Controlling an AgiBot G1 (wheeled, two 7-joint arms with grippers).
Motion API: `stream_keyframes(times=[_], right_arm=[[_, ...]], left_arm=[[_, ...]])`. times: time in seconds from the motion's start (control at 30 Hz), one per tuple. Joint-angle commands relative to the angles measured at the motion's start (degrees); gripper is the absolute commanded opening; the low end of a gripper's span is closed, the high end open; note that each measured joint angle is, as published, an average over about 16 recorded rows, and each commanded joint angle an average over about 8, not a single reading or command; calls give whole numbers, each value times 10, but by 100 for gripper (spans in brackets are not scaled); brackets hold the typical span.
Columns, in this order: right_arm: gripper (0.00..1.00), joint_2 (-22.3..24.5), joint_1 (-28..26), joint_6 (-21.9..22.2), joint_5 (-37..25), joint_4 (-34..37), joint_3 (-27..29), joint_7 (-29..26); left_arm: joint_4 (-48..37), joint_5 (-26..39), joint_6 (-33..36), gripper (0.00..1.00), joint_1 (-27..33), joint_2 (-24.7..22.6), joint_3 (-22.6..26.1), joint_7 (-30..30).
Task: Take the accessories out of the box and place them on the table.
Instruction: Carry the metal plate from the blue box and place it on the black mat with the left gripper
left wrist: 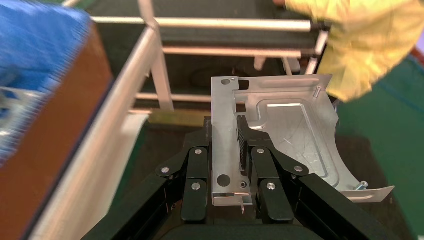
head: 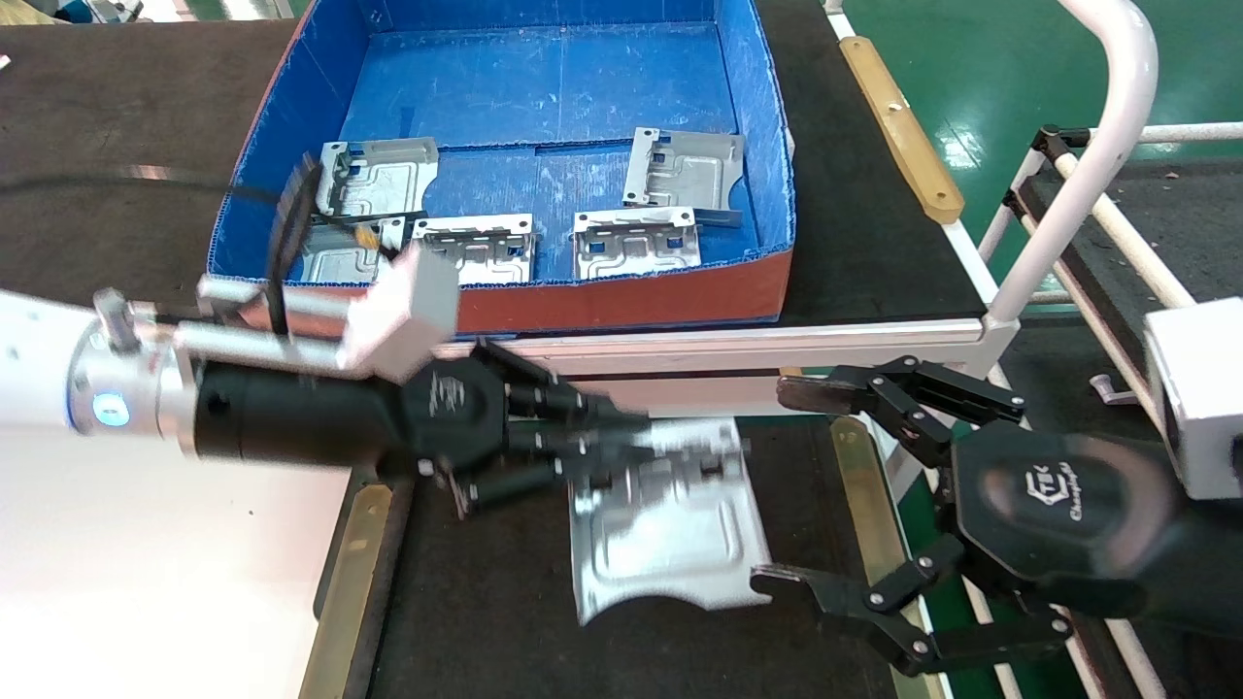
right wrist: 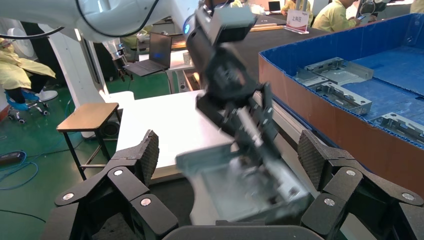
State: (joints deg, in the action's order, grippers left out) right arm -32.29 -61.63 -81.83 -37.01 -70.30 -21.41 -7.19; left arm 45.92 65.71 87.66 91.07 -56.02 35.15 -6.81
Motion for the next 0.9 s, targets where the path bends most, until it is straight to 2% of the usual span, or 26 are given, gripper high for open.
stream_keyframes(times=[0.03, 0.23, 0.4, 0.57, 0.9], right_arm=[[100, 0, 0, 0, 0, 0, 0, 0], [100, 0, 0, 0, 0, 0, 0, 0], [100, 0, 0, 0, 0, 0, 0, 0], [100, 0, 0, 0, 0, 0, 0, 0], [100, 0, 0, 0, 0, 0, 0, 0]], left_arm=[[38, 1, -9, 0, -21, 11, 7, -4], [101, 18, -59, 0, -78, 4, 14, 14], [105, 32, -86, 0, -107, -19, 21, 49], [55, 53, -109, 0, -118, -55, 30, 104], [-114, 69, -136, 0, -108, -143, 35, 253]])
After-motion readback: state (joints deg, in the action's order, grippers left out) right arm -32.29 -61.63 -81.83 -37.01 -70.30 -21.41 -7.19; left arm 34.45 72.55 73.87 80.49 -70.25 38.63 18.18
